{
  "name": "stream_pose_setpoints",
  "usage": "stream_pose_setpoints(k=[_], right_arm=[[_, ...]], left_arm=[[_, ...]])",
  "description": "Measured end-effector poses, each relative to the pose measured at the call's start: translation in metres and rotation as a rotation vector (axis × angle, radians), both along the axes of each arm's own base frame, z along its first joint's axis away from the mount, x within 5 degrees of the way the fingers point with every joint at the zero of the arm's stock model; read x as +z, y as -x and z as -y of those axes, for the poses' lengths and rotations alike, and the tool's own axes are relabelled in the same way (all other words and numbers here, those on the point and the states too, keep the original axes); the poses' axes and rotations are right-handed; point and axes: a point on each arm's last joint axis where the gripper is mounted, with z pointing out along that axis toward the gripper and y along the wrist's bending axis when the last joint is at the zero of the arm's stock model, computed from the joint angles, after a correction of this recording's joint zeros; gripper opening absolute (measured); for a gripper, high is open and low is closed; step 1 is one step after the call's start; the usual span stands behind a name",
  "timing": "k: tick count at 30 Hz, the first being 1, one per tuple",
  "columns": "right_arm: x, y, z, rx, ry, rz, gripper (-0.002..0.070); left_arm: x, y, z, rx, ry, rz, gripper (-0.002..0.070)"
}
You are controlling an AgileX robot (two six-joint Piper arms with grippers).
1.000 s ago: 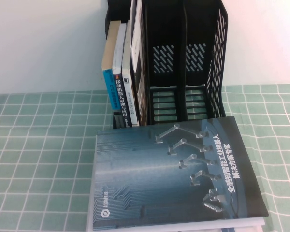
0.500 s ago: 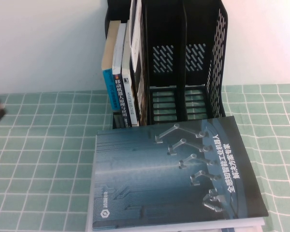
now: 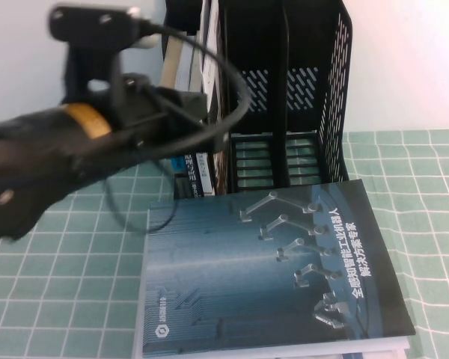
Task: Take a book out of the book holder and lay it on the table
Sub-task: Hold the bookshelf
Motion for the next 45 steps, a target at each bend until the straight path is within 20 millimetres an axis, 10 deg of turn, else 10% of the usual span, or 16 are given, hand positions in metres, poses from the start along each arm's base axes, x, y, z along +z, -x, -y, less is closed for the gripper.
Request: stream_pose_setpoints(k=[12, 28, 38, 45], right_arm=[[-0.026, -0.01, -0.056, 0.219, -0.016, -0.135, -0.0001], [-0.051, -0.082, -0.166, 0.331, 0.092, -0.134, 0.0006], [-0.067, -0.117, -0.186, 0.28, 0.014, -0.208, 0.0335], [-0.071, -0.127, -0.185, 0.198, -0.11, -0.235, 0.0374]], left_arm=[[0.018, -0.059, 0.029, 0.022, -0.023, -0.166, -0.0003], [-0.005, -0.096, -0.007, 0.161, -0.017, -0.35, -0.0003], [-0.007, -0.1, 0.003, 0.129, 0.032, -0.326, -0.0003], [-0.007, -0.099, 0.005, 0.12, 0.058, -0.349, -0.0003]])
